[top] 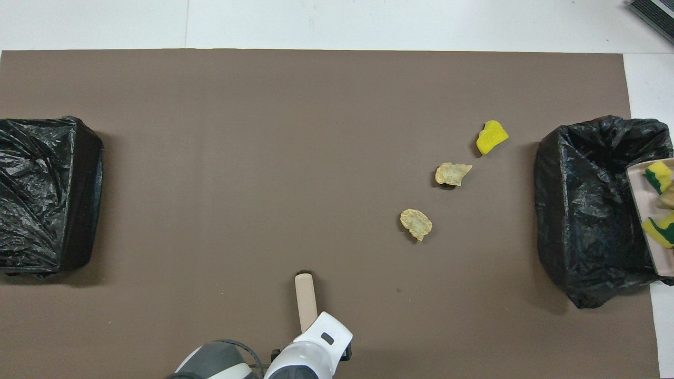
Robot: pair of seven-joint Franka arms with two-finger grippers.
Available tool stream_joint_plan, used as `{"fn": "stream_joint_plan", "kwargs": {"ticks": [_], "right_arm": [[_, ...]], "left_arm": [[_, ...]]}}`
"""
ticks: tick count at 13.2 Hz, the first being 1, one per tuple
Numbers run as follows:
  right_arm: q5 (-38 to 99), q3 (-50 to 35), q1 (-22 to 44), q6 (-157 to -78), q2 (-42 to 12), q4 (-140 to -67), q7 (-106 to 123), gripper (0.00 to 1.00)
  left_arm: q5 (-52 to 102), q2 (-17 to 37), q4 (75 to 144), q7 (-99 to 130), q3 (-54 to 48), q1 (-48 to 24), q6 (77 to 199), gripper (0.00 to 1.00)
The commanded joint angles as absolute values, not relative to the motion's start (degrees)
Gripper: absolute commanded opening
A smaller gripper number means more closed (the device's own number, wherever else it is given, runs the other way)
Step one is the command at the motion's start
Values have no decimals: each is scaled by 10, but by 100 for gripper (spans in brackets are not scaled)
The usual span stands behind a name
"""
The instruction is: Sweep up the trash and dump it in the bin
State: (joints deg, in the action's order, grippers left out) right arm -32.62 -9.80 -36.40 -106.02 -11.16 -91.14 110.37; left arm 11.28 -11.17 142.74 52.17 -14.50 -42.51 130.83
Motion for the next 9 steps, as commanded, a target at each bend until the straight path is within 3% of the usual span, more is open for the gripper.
{"fn": "stream_joint_plan", "kwargs": {"ticks": [1,3,9], "right_arm": [[-389,-105,-369,-1082,-63,-983,1034,0],[-441,-106,-362,-1079,-33,-1033,964,0],[-530,-109,-338,-1075,22,-1038,941,0]], "left_arm": [[101,-84,1363,479,-145,-370,1267,100],[64,-83,1323,442,-146,-314,1231,100],[34,-69,1161,257,-145,-152,1109,100]]}}
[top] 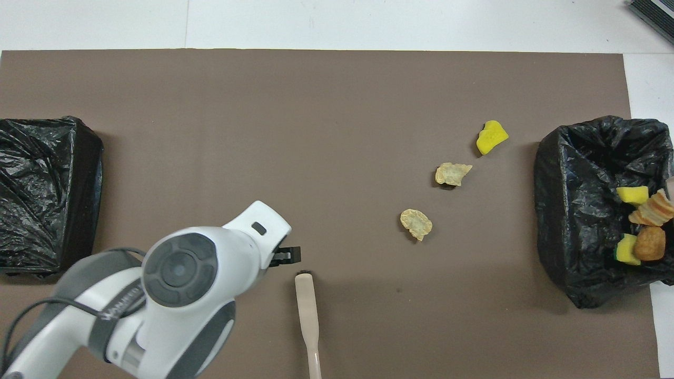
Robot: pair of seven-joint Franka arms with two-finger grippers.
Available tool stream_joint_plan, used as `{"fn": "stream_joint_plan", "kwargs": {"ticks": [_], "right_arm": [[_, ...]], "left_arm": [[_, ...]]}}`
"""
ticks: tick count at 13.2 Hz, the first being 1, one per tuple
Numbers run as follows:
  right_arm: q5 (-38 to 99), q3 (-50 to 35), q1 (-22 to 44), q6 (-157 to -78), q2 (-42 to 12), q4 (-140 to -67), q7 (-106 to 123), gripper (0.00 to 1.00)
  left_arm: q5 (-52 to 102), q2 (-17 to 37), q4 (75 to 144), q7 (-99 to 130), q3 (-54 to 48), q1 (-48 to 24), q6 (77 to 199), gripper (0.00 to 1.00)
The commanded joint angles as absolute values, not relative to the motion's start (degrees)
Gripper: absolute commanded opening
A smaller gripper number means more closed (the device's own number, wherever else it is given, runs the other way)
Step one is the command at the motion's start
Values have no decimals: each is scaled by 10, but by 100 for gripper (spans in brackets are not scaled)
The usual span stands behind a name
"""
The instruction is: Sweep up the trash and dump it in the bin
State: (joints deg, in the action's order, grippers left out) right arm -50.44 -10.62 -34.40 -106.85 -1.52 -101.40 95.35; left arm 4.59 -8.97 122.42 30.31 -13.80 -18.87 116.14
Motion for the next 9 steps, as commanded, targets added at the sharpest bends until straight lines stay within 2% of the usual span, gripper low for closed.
{"fn": "stream_joint_plan", "kwargs": {"ticks": [1,4,9], "right_arm": [[-530,-110,-338,-1074,27,-1038,941,0],[-510,-112,-331,-1072,28,-1038,940,0],[-355,-112,-280,-1071,26,-1039,940,0]], "left_arm": [[33,-65,1140,236,-145,-133,1096,100],[28,-61,1090,169,-145,-84,1068,100],[27,-57,960,34,-142,-2,947,100]]}}
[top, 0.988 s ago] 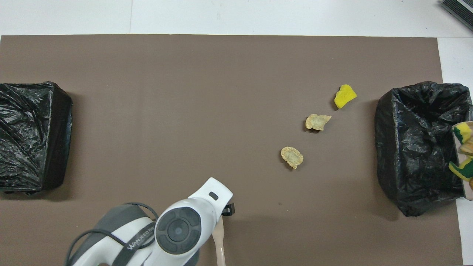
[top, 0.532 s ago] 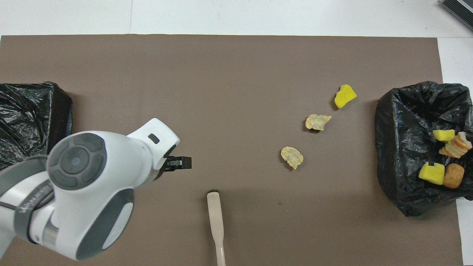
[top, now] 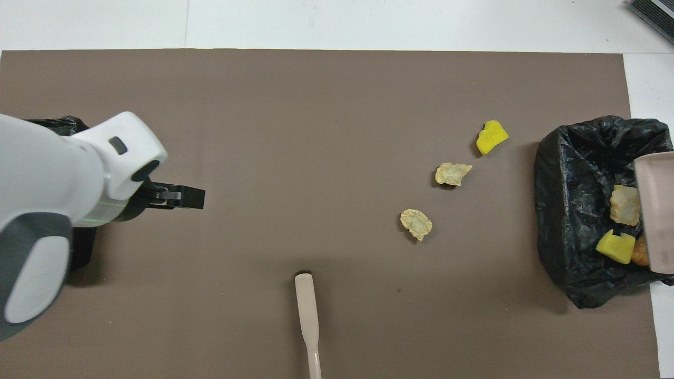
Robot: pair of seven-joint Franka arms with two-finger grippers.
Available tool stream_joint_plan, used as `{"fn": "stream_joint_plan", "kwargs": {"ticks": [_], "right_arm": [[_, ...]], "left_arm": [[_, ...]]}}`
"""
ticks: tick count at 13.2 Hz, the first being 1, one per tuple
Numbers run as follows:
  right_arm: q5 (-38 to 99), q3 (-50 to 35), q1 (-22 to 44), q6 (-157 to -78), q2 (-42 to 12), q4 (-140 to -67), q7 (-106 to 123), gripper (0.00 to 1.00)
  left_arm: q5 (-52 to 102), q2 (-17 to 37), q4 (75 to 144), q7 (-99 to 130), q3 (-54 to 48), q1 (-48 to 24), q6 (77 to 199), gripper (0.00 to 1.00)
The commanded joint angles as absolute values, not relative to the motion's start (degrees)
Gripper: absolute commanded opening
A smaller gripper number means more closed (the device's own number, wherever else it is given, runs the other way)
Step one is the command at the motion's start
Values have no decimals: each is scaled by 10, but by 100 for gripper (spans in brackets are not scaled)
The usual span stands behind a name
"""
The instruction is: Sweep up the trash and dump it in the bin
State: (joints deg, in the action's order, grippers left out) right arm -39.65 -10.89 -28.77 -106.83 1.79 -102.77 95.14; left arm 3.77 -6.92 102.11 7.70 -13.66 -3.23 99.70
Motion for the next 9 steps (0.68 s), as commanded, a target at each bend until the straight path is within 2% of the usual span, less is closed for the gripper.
{"fn": "stream_joint_plan", "kwargs": {"ticks": [1,4,7,9], "right_arm": [[-325,-112,-269,-1070,26,-1042,939,0],[-240,-111,-226,-1061,28,-1056,917,0],[-190,-112,-167,-1047,28,-1064,801,0],[-151,-112,-127,-1040,18,-1074,694,0]], "left_arm": [[27,-57,941,15,-142,12,932,100],[4,-53,901,-13,-142,30,890,100],[-20,-25,858,-14,-142,30,856,100],[-16,-29,860,-14,-142,28,858,100]]}}
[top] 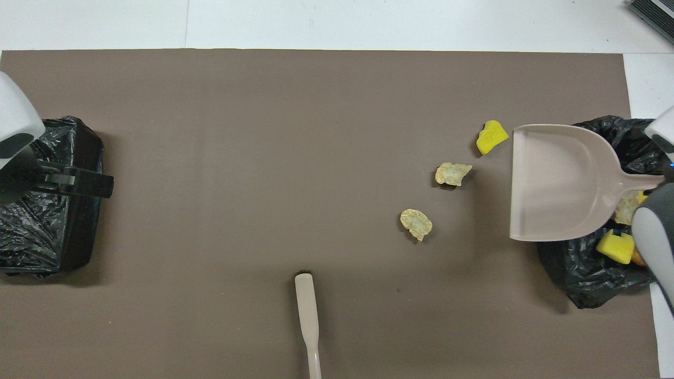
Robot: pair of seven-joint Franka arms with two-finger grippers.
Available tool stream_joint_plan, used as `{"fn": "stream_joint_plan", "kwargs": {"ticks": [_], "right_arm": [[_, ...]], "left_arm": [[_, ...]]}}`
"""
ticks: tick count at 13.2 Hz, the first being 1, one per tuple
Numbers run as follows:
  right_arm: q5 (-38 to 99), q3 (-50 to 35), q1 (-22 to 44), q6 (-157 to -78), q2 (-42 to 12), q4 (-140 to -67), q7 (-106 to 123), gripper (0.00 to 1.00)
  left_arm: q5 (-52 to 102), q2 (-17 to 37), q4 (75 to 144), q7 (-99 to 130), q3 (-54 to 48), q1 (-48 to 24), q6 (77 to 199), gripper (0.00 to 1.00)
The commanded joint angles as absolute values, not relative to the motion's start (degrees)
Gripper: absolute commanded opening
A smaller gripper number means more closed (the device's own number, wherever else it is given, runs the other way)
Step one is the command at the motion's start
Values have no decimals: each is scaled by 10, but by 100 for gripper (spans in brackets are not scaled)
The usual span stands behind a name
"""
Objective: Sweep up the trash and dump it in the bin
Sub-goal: 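Set the dustpan down mid-table with the right gripper and release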
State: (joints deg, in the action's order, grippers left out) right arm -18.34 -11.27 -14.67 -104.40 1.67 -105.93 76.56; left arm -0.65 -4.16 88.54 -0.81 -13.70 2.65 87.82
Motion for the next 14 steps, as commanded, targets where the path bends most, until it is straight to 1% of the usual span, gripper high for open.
{"fn": "stream_joint_plan", "kwargs": {"ticks": [1,4,5,7,8,10,12,14], "right_arm": [[-136,-112,-108,-1038,14,-1077,641,0],[-89,-112,-55,-1025,4,-1077,481,0],[-75,-112,-41,-1023,-2,-1077,427,0],[-48,-112,-4,-1029,-21,-1075,309,0],[-36,-112,16,-1036,-27,-1075,242,0],[-26,-112,63,-1055,-48,-1061,128,0],[-7,-112,102,-1067,-82,-1031,18,0],[-4,-112,144,-1100,-116,-1011,-90,0]], "left_arm": [[-15,-27,860,-14,-140,28,858,100],[-15,-19,853,-14,-138,29,836,100],[-16,-9,844,-14,-136,29,829,100],[-16,17,801,-14,-135,30,817,100],[-17,20,797,-14,-136,28,819,100],[-16,13,799,-14,-140,28,826,100],[-16,10,802,-14,-139,30,831,100],[-17,7,807,-6,-137,36,831,100]]}}
